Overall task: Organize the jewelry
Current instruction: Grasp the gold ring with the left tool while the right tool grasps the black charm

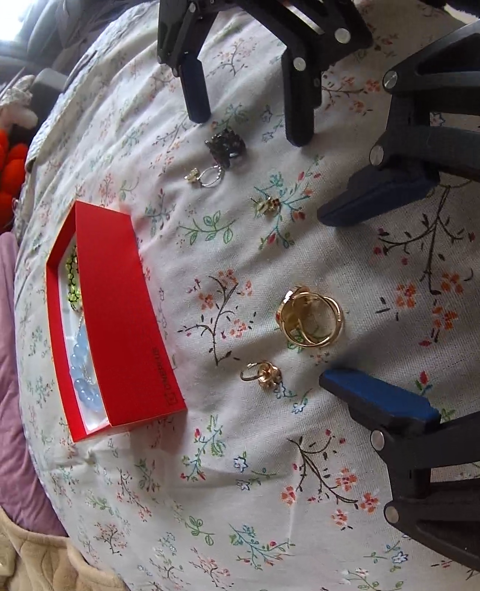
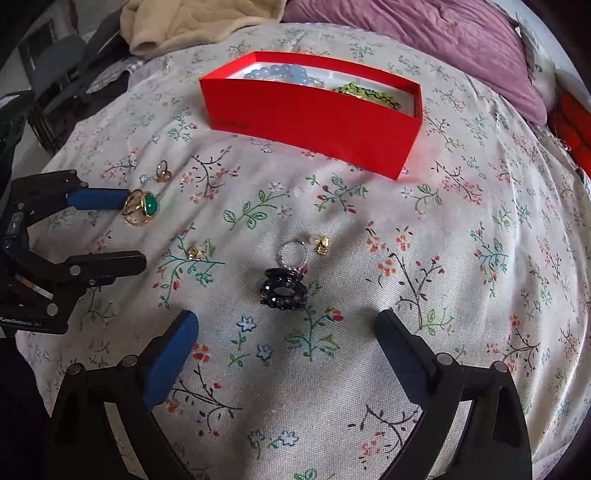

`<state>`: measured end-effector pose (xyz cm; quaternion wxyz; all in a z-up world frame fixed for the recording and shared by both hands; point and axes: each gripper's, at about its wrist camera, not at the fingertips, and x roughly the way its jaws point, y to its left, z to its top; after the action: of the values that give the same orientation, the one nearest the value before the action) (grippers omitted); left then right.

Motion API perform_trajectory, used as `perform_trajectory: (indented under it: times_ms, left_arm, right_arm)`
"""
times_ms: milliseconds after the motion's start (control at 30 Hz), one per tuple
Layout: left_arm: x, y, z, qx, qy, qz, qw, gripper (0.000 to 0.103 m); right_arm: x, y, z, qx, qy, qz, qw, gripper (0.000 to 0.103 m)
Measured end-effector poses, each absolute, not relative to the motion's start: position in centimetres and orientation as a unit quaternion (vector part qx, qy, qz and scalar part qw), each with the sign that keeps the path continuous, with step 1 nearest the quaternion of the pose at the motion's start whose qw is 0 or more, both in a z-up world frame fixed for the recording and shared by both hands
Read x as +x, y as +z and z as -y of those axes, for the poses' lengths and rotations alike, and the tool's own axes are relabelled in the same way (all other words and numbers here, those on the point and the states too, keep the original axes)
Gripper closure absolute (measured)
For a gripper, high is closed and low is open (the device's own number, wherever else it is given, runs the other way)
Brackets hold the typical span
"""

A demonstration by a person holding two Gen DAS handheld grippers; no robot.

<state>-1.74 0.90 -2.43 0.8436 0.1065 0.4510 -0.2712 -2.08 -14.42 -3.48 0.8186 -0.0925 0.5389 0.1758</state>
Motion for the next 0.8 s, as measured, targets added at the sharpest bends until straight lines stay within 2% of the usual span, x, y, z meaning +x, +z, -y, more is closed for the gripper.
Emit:
perform_trajectory:
  times_ms: [200,433,533,700,800]
  left_arm:
    - [-1.40,-2.44,-0.67,0.113,-0.266,-0.450,0.845,0.048]
    - [-0.95,-2.37,-0.41,0.121,-0.253,-0.452,0.847,0.064]
    - [-0.81,-2.32,-0.28,0.126,-0.242,-0.452,0.849,0.074]
    - [-0.78,-2.25,-0.24,0.128,-0.236,-0.454,0.849,0.074]
    - [-0.85,-2.15,-0.12,0.134,-0.233,-0.455,0.849,0.074]
  right_arm:
    - [-1.67,-3.27,13.34,-0.093,0.181,-0.531,0.823,0.023]
    - [-1.25,-3.15,13.70,-0.092,0.173,-0.528,0.826,0.042]
    - [-1.30,-2.96,13.93,-0.099,0.166,-0.527,0.827,0.056]
    - [-1.13,-2.81,14.23,-0.094,0.168,-0.534,0.824,0.075]
    - [-1.12,-2.74,14.22,-0.090,0.171,-0.536,0.822,0.077]
